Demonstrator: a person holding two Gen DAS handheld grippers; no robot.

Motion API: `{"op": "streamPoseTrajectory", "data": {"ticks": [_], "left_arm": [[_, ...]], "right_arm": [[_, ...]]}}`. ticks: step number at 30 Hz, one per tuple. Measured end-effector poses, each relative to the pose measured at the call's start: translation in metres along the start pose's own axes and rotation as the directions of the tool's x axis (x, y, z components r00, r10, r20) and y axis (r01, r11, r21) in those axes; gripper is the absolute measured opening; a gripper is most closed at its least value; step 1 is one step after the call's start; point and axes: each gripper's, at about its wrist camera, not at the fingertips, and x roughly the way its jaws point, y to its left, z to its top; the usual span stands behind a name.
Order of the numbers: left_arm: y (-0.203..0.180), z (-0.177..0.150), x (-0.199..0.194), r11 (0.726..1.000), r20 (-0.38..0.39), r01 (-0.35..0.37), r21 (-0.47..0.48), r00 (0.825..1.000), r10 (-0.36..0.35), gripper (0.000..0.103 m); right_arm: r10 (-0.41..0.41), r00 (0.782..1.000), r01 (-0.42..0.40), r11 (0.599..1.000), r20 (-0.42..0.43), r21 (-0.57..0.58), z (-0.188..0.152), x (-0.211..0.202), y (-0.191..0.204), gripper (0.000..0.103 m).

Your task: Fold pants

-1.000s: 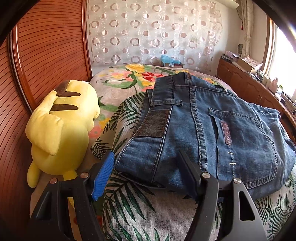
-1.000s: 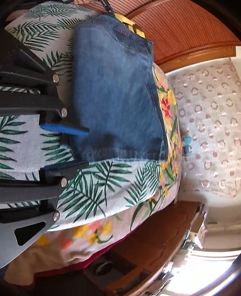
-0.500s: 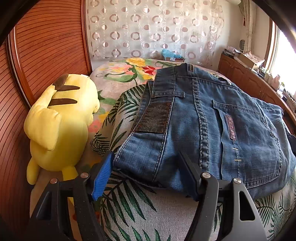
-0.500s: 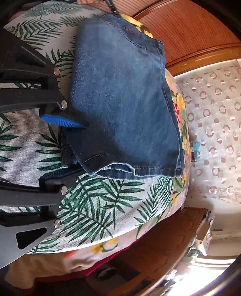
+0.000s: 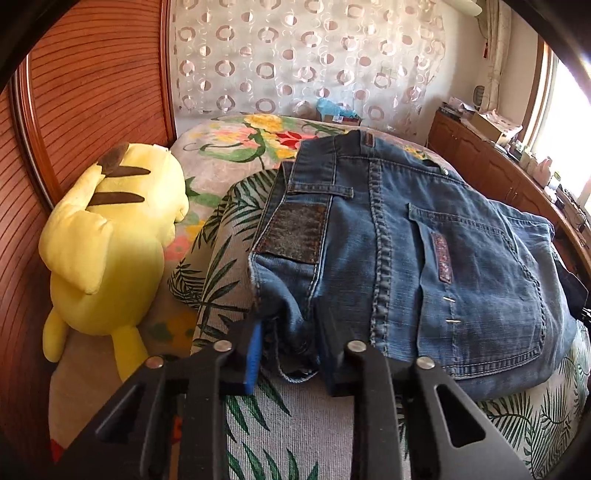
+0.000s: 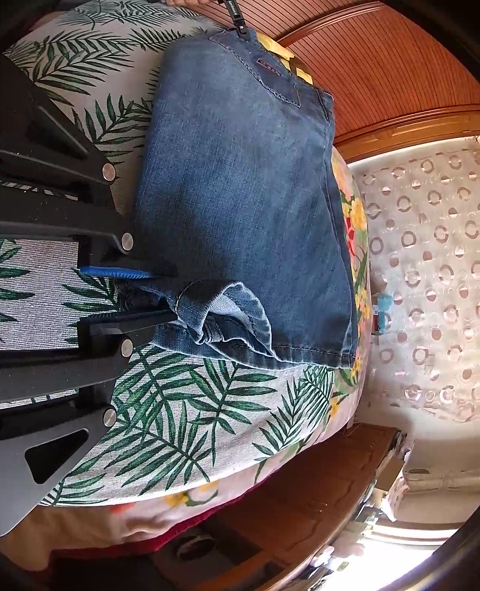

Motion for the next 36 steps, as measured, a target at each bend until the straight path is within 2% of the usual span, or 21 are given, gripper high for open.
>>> {"op": "streamPoseTrajectory", "data": {"ticks": [9,17,32,36], "left_arm": [[-0.01,0.011,-0.055,1.0,0.137,0.014,-0.013,0.99,-0.012,0.017],[-0.022,-0.007,-0.099,1.0,0.198,0.025,-0.008,0.98,-0.023,0.016],[-0.033,-0.066,-0.166,0.998,0.263,0.067,0.007,0.962,-0.066,0.016],[-0.037,-0.082,-0.17,0.998,0.246,0.057,0.026,0.967,-0.062,0.016]], "right_arm": [[-0.01,0.995,0.01,1.0,0.096,0.002,0.008,-0.024,-0.003,0.01],[-0.028,0.983,0.03,1.0,0.18,-0.009,0.01,-0.051,-0.007,0.009],[-0.033,0.967,0.039,0.999,0.253,-0.017,-0.06,-0.114,0.001,0.009],[-0.03,0.967,0.036,0.999,0.253,-0.018,-0.079,-0.127,-0.001,0.009]]}}
